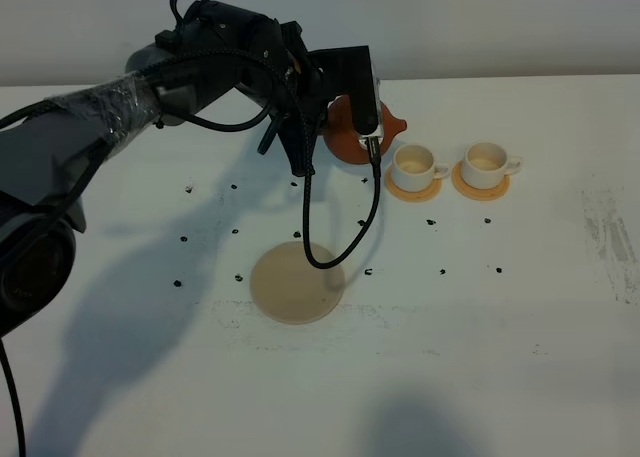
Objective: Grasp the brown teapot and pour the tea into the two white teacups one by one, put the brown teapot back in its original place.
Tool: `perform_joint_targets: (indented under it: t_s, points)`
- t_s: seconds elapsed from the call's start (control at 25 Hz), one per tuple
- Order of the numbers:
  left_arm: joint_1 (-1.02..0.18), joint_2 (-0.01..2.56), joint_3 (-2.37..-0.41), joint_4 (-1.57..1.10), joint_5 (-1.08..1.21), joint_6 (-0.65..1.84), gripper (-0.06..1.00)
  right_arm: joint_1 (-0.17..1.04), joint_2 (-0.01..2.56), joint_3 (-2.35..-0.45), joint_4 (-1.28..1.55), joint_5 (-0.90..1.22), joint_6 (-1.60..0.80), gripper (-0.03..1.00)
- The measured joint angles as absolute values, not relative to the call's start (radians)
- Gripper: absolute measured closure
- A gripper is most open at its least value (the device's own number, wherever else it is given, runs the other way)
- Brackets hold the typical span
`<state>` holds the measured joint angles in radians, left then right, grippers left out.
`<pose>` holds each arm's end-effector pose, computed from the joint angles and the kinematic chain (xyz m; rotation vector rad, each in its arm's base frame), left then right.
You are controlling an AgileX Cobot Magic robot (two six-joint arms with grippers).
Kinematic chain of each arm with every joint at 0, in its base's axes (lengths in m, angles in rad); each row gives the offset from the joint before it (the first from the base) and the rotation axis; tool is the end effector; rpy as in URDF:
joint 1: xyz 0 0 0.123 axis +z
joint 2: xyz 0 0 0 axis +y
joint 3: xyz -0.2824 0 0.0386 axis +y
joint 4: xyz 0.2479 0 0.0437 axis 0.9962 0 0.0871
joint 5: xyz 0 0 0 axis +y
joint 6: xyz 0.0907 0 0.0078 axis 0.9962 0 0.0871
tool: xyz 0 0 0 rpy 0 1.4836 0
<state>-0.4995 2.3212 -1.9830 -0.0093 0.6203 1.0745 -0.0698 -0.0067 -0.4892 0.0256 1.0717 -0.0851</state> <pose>0.4630 -0.2532 0.1925 1.7356 1.7398 0.2446 -0.0049 0.0024 0.2733 -0.0170 2.0597 -0.0651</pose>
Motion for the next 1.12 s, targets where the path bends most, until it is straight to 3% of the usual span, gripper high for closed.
perform_joint_targets:
  t_s: [1.12]
  points:
    - [-0.509, 2.342, -1.983, 0.08, 0.544, 1.248, 0.86, -0.07, -0.007, -0.489, 0.026, 1.072, -0.085, 0.45]
